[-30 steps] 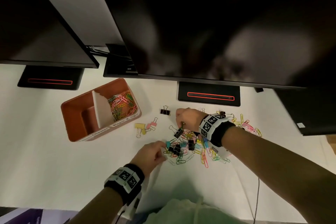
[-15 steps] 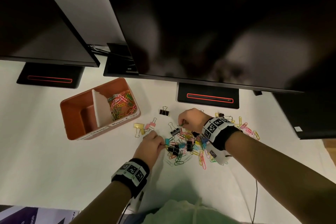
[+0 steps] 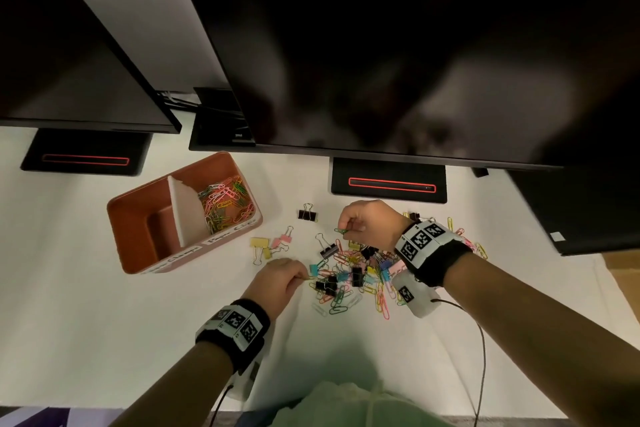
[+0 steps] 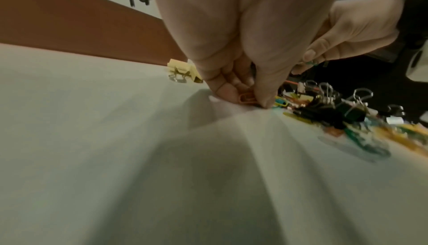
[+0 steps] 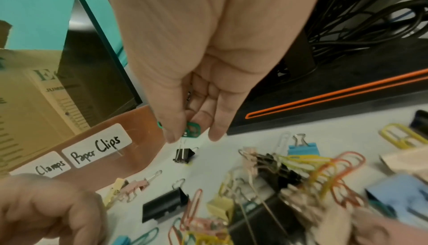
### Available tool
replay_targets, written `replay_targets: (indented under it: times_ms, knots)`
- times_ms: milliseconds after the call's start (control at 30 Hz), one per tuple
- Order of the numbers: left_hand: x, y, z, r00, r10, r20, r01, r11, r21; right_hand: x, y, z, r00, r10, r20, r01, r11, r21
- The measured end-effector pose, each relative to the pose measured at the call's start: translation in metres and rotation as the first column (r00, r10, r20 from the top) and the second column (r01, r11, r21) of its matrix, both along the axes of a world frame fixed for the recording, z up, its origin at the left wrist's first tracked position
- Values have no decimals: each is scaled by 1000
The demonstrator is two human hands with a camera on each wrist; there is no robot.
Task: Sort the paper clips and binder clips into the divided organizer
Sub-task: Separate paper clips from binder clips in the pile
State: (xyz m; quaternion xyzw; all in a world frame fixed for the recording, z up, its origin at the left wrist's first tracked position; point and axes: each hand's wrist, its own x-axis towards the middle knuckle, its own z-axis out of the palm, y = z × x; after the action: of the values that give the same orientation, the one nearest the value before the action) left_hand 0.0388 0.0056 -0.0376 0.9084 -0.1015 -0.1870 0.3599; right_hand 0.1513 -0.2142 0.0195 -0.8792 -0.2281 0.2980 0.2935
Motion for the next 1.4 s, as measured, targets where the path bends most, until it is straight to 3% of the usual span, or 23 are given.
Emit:
replay_targets:
  times_ms: [133,200,300,367,467,533,600,733,867,967,1067,1167,1400]
  knots:
    - [0,20,37,982,176,61,-171,982,-85,2,15,16,997,51,52,-56,994,94]
    - [4,39,67,940,314,132,-295,944,-145,6,36,28,991,78,112,-97,980,173]
    - [22,77,100,844,472,255,-457,881,-121,12,83,44,970,128,206,-182,946,268]
    - [36,101,105,800,554,229,-549,831,-92,15,118,50,959,157,237,-227,924,307]
    - [52,122,99,776,626,73,-623,779,-62,17,166,52,958,166,234,-234,924,304]
    - [55,123,96,796,605,32,-605,796,4,19,182,50,969,146,197,-197,942,271]
    - [53,121,99,807,585,76,-589,808,30,25,180,47,977,112,179,-155,956,248]
    - [37,103,108,819,546,176,-535,838,-110,39,132,31,970,-7,244,-43,979,199]
    - [18,65,88,921,368,129,-345,922,-174,49,87,6,985,38,167,-13,989,-150]
    - [9,39,53,974,193,119,-190,981,-32,46,82,-10,993,96,71,-73,957,-282]
    - [11,24,24,992,88,94,-105,975,198,43,86,-25,997,81,11,-73,944,-323]
    - [16,19,11,995,77,58,-92,945,314,42,86,-28,999,40,-12,-42,939,-342]
    - [19,24,1,985,124,122,-152,954,257,55,52,-18,986,-148,78,163,959,-233]
